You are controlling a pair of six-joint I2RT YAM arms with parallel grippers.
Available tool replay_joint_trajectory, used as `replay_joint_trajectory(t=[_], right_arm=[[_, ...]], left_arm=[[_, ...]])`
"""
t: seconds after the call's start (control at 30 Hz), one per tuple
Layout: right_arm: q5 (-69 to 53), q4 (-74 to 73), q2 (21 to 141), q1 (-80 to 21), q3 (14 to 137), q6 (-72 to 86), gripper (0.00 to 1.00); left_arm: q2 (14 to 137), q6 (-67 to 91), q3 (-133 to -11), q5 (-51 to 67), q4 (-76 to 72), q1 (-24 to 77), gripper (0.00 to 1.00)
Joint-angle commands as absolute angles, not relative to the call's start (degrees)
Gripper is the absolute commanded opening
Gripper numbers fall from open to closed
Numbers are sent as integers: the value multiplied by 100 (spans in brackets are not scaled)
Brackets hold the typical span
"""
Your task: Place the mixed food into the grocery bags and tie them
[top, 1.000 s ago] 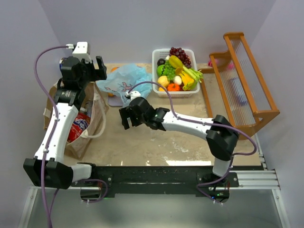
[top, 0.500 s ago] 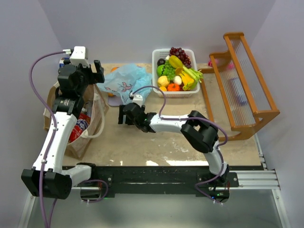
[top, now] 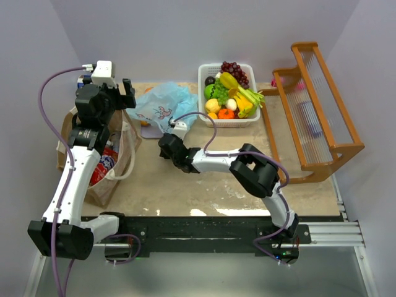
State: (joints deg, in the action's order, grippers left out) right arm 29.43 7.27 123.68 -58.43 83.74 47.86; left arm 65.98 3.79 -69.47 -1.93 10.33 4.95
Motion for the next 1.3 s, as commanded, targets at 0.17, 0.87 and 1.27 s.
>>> replay_joint_trajectory(t=[0.17, 0.87, 1.27], right_arm=[[3482, 1064, 10839, -5652, 7893, 3297, 0], [2805, -2241, 7463, -4432, 7463, 2030, 0], [2312, -2031, 7365, -3771, 7023, 2171, 0]], left_arm=[[6469, 290, -6899, 491, 624, 501, 93], [6117, -254, -7681, 3383, 1317, 1608, 100], [6531, 921, -7086, 3697, 2612, 1608, 100]])
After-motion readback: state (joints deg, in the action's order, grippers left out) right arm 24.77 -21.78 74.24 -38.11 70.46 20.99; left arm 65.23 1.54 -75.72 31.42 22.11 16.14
